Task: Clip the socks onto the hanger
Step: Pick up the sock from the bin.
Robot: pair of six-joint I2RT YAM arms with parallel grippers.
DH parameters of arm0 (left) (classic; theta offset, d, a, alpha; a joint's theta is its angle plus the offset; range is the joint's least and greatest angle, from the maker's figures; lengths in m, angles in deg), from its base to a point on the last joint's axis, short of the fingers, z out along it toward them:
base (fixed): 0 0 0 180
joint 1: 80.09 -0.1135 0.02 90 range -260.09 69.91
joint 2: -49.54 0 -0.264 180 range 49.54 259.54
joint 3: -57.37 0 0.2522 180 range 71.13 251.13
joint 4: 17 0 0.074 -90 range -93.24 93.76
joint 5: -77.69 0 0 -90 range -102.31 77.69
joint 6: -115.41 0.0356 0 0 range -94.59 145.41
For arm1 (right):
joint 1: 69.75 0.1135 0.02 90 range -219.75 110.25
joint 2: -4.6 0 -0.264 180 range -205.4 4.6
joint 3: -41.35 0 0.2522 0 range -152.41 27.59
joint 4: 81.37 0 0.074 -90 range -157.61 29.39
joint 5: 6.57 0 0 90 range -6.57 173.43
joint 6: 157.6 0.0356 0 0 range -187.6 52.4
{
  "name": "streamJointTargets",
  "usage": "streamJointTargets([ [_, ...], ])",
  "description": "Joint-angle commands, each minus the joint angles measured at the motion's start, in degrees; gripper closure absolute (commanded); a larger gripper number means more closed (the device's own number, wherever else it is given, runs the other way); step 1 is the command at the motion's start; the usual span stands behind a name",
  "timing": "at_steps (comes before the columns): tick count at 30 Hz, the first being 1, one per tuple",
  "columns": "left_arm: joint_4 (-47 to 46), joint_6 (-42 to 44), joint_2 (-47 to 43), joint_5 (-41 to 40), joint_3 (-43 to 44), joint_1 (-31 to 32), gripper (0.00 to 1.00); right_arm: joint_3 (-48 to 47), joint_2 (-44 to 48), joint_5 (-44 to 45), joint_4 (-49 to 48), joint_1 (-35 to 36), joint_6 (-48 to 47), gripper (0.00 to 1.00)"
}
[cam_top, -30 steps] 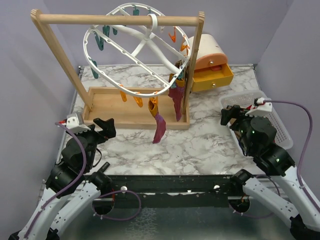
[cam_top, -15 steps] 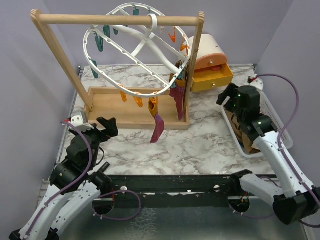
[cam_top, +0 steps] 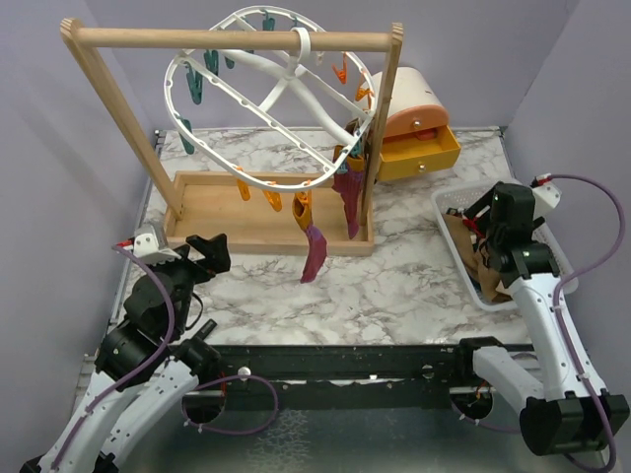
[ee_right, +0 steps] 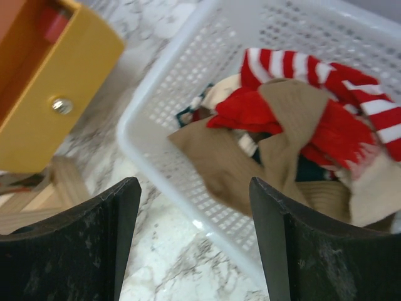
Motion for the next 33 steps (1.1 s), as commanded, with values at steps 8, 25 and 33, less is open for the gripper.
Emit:
streamJointTargets([
  [8, -0.7, -0.2, -1.4, 0.3, -1.0, 0.2, 0.01, -0.2, -11.9, 7.2, -0.9, -12.3, -4.6, 0.33],
  [25, -0.6, -0.1, -1.9, 0.0, -1.1, 0.2, 0.01, -0.4, -23.4, 7.9, -7.4, -13.4, -15.5, 0.51],
  [33, -0.6, -0.1, -2.3, 0.2, -1.1, 0.2, 0.01, 0.2, -24.6, 5.3, -8.2, -13.4, -17.1, 0.45],
])
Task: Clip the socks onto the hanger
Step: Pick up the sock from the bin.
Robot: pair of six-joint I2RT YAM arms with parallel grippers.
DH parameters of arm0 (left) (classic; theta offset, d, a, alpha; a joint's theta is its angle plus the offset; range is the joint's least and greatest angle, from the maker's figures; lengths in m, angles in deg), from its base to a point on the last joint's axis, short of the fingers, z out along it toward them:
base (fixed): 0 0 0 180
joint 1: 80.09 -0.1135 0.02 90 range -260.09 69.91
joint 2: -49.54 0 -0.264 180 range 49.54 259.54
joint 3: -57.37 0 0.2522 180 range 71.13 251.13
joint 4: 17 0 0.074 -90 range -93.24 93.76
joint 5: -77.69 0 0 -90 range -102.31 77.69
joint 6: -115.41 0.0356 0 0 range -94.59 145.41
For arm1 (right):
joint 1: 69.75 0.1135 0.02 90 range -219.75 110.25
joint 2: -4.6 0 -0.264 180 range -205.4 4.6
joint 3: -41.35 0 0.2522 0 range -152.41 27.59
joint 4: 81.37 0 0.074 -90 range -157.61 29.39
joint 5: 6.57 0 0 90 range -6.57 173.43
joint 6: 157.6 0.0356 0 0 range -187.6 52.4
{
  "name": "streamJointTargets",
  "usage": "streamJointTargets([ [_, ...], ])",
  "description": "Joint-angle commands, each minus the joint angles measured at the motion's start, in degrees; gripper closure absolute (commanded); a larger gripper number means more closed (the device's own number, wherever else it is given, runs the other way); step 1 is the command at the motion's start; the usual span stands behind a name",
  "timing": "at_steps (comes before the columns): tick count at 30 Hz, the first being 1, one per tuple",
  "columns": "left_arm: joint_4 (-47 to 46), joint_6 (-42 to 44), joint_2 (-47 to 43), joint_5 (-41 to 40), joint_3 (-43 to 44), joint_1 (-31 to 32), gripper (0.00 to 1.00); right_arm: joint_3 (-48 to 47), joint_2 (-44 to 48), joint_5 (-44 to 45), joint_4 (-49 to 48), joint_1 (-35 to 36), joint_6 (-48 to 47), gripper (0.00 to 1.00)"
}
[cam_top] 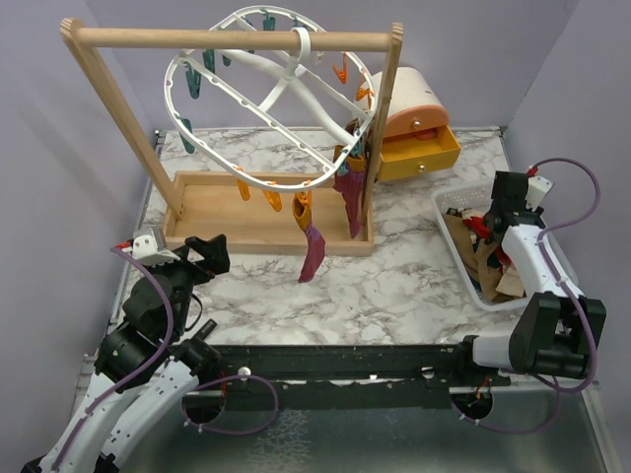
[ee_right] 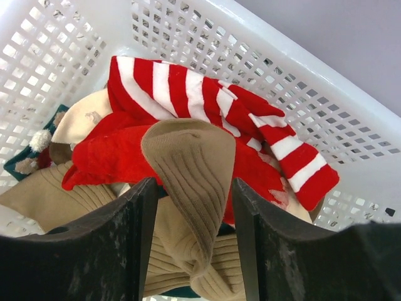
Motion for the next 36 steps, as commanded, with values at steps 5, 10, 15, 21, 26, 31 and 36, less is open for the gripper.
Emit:
streamJointTargets([
  [5, -0.6, -0.1, -0.9, 0.2, -0.6, 0.2, 0.01, 0.5, -2.6, -1.3, -1.3, -0.3, -1.6, 0.64],
  [10, -0.6, 0.1, -0.6, 0.4, -0.7, 0.2, 0.01, -0.1, -2.6, -1.0, -0.8, -0.3, -1.4, 0.89],
  [15, -0.7, 0.0, -0.1, 0.5, -0.7, 0.2, 0.01, -5.2, 1.5, -2.6, 2.7, -0.1, 1.5, 1.00],
  [21, -0.6, 0.1, 0.9, 0.3, -0.5, 0.2, 0.01, -13.1, 7.6, 0.4, 5.8, 5.1, 2.5, 1.00],
  [26, -0.3, 0.2, 1.8, -0.2, -0.3, 0.2, 0.01, -16.9, 11.8, 2.7, 7.2, 10.6, -0.4, 0.99],
  [31, 0.0, 0.3, 2.4, -0.4, 0.0, 0.2, 0.01, -19.0, 16.5, -4.5, 8.0, 14.4, -3.6, 1.00],
  [36, 0.4, 0.4, 1.7, -0.5, 0.4, 0.2, 0.01, -20.9, 21.1, -13.1, 12.0, 17.7, -5.6, 1.00],
])
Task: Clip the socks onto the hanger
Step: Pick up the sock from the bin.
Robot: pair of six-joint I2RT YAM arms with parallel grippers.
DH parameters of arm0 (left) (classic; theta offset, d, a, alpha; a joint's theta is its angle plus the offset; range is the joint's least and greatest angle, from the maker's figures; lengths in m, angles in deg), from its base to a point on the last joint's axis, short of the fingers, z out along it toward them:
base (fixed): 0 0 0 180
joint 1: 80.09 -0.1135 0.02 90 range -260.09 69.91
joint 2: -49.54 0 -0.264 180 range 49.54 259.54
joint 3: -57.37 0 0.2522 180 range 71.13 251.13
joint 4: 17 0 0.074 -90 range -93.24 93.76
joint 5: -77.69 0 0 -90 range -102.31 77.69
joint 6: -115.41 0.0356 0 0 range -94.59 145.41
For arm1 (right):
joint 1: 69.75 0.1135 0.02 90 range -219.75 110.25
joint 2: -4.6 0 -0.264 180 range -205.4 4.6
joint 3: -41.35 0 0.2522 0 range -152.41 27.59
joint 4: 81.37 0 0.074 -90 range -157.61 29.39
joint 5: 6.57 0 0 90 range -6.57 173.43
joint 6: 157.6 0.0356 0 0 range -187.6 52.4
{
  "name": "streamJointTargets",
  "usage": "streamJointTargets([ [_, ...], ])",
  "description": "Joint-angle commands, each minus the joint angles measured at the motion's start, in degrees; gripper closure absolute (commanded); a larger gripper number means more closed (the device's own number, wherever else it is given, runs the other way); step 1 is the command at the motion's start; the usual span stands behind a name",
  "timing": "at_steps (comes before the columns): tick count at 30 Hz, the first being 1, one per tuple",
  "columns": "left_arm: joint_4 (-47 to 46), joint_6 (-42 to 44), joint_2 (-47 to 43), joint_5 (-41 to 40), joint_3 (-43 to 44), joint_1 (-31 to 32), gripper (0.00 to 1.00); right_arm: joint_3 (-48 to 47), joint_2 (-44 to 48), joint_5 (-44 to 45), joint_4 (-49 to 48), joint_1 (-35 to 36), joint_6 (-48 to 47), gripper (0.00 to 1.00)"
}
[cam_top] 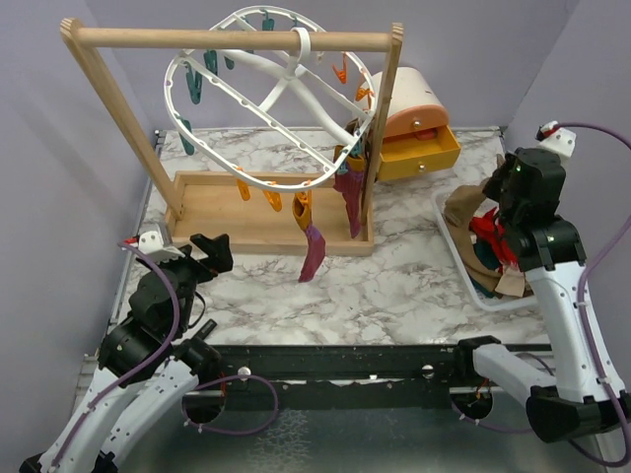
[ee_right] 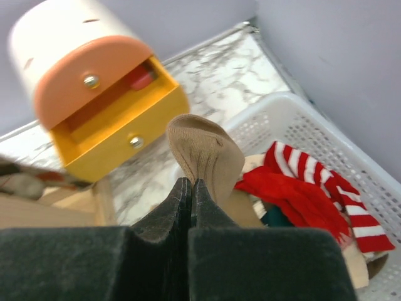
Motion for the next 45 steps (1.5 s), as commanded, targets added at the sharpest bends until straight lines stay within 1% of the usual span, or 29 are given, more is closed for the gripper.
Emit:
streamJointTargets([
  [1, 0.3, 0.4, -0.6, -0.4, 0.4, 0.2, 0.01, -1.3, 5.1, -11.0, 4.5, 2.5, -3.6, 1.00],
  [3, 0.3, 0.4, -1.3, -0.4, 0.4, 0.2, 0.01, 1.2, 9.1, -18.5, 2.7, 3.9, -5.6, 1.00],
  [7, 0.1, 0.4, -2.9, 0.1, 0.5, 0.3, 0.01, 7.9, 17.0, -40.4, -2.5, 7.7, -10.3, 0.99],
  [11, -0.1, 1.4, -4.2, 6.3, 2.5, 0.2, 0.01, 11.2, 21.5, -57.0, -6.1, 9.8, -10.3, 1.00],
  [16, -1.9, 2.1, -8.2, 16.1, 4.8, 0.3, 0.01, 11.7, 22.6, -70.0, -12.0, 11.4, -6.7, 1.00],
  [19, -4.2, 2.9, -10.6, 22.5, 6.3, 0.3, 0.01, 11.8, 22.4, -78.1, -18.6, 12.0, -1.8, 1.00],
  [22, -5.6, 2.5, -11.7, 26.1, 8.2, 0.3, 0.01, 12.0, 21.5, -83.2, -26.3, 12.4, 4.3, 1.00],
  [24, -6.7, 2.4, -11.4, 28.0, 9.7, 0.3, 0.01, 12.7, 20.7, -85.4, -32.2, 12.6, 8.3, 0.99],
  [27, -10.2, 3.1, -10.0, 33.1, 11.3, 0.3, 0.01, 13.7, 18.8, -87.6, -41.4, 13.1, 14.5, 1.00],
  [31, -14.1, 3.3, -5.4, 42.7, 13.4, 0.3, 0.01, 14.4, 15.2, -88.6, -55.3, 13.8, 21.7, 1.00],
  [33, -15.2, 3.3, -2.5, 46.7, 14.4, 0.2, 0.01, 13.4, 12.8, -89.1, -59.6, 14.8, 24.5, 1.00],
  [37, -17.6, 2.9, 2.1, 53.2, 15.0, 0.2, 0.01, 8.6, 8.7, -89.2, -60.8, 17.7, 23.5, 0.99],
  [39, -19.5, 2.4, 3.5, 55.1, 15.0, 0.2, 0.01, 6.8, 7.3, -88.9, -61.4, 19.6, 23.2, 1.00],
  [42, -22.0, 1.3, 4.4, 57.0, 14.9, 0.2, 0.01, 5.3, 6.1, -87.4, -61.4, 23.0, 22.2, 0.99],
  [45, -23.2, 0.2, 4.4, 57.1, 15.1, 0.2, 0.01, 6.1, 6.0, -84.6, -61.5, 26.4, 21.6, 1.00],
])
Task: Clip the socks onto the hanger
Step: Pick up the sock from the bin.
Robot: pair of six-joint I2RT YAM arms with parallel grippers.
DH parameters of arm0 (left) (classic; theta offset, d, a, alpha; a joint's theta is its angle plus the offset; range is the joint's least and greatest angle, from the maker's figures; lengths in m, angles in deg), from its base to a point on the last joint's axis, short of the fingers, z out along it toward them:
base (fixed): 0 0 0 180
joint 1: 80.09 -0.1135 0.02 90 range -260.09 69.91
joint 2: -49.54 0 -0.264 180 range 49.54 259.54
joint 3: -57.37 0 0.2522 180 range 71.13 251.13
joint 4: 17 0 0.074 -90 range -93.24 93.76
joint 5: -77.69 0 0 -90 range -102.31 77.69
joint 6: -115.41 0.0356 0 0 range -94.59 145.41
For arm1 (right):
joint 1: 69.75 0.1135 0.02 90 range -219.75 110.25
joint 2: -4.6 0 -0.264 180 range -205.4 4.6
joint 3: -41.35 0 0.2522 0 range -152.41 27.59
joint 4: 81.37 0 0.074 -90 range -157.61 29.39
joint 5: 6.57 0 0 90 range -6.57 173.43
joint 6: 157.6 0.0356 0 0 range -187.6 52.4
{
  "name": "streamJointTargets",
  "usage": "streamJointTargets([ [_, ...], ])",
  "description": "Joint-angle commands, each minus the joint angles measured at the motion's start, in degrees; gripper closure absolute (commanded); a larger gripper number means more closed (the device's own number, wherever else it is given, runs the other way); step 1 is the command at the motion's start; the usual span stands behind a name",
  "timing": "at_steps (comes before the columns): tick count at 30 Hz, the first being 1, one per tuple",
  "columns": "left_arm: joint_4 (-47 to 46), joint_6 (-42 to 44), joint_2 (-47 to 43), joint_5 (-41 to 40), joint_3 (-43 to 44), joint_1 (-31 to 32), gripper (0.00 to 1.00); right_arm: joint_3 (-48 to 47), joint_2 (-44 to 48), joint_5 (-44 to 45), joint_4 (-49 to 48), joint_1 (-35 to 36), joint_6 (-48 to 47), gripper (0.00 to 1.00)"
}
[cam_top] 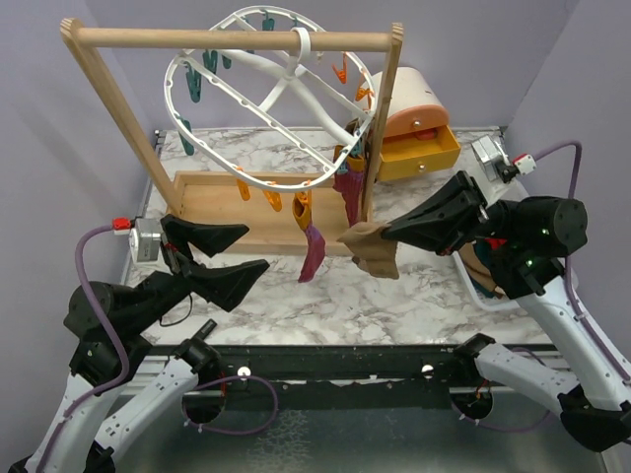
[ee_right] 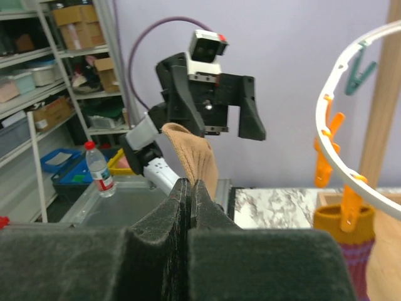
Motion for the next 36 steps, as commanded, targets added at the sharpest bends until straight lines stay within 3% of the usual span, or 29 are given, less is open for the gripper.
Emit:
streamJointTargets([
  [1, -5.2, -2.1, -0.5, 4.8, 0.8, 0.1, 0.01, -0.1, 0.7, 3.4, -4.4, 4.8, -0.2, 0.99],
  [14, -5.7, -4.4, 0.8, 13.8, -0.6, 0.1, 0.01, 3.2, -2.6, 24.8, 5.2, 29.7, -18.4, 0.99],
  [22, -4.6, -4.3, -1.9, 16.2, -2.9, 0.1, 0.01, 10.4, -1.9, 33.9, -2.1, 31.6, -16.7, 1.00],
  [36, -5.9, -4.7, -0.9, 16.7, -3.9, 0.1, 0.01, 10.8, -7.3, 34.8, -6.9, 35.6, -14.1, 0.99],
])
